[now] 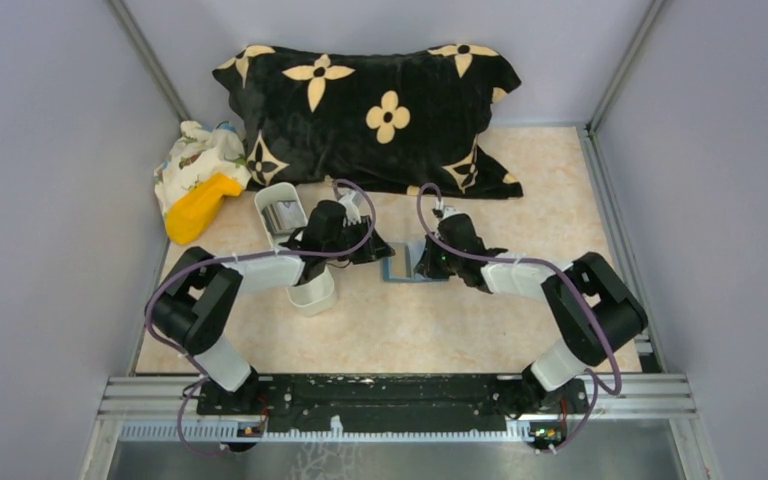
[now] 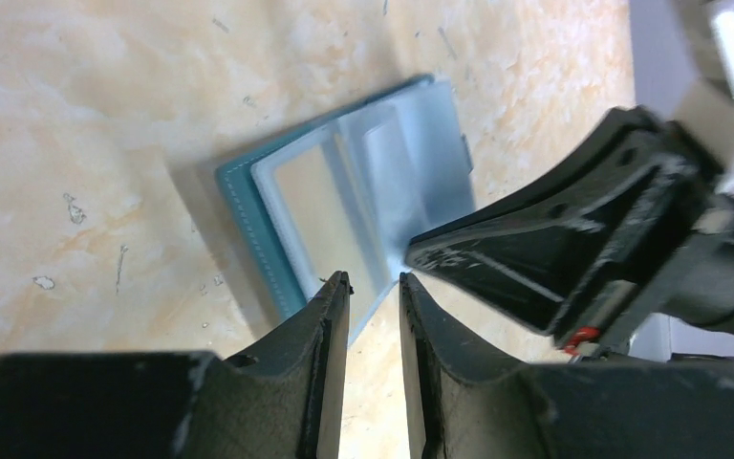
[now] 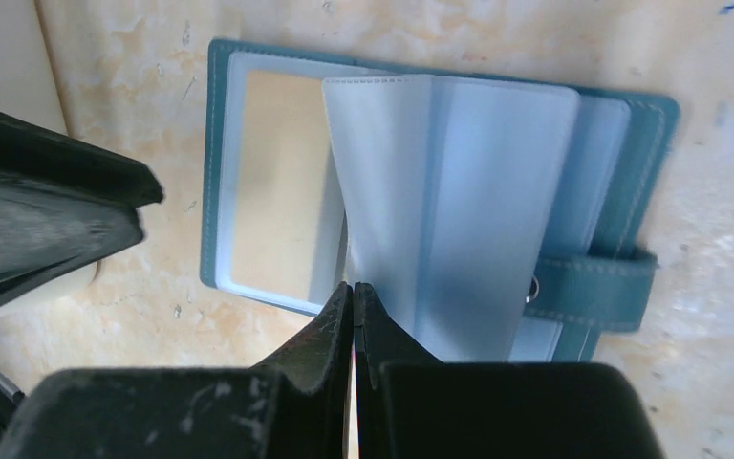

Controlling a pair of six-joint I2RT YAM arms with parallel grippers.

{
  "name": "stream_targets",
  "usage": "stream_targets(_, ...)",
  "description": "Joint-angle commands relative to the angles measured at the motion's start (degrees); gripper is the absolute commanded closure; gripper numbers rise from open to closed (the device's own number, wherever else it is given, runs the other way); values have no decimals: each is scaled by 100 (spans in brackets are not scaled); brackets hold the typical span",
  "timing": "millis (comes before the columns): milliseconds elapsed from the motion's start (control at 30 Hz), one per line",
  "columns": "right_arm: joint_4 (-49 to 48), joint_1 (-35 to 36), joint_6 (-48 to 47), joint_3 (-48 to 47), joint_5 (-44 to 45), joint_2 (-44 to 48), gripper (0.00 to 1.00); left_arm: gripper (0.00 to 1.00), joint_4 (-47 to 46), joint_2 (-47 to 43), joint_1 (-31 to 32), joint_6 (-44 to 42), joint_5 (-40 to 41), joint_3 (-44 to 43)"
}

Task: Take the credit cards out of the card holder

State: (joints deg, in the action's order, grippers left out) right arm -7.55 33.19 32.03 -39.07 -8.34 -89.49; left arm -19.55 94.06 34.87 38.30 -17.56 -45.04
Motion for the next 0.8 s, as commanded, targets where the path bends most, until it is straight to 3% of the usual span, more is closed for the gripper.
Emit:
stream_targets(0, 243, -114, -138, -13, 355, 502, 100, 68, -207, 338, -24, 6, -193, -37)
stream_targets(200, 405, -172, -138, -29, 588, 931, 99, 68, -346, 713, -24, 55, -300, -82)
stream_targets(367, 474, -115, -365, -198, 519, 1278, 68, 68, -389, 869, -22, 80, -340, -81)
stream_targets(633, 755, 412, -708, -790, 658, 944, 42, 69, -393, 749, -51, 133, -265, -17)
stream_targets(767, 911, 618, -828, -1074, 889, 693, 35, 71, -536, 215, -174, 269, 159, 407)
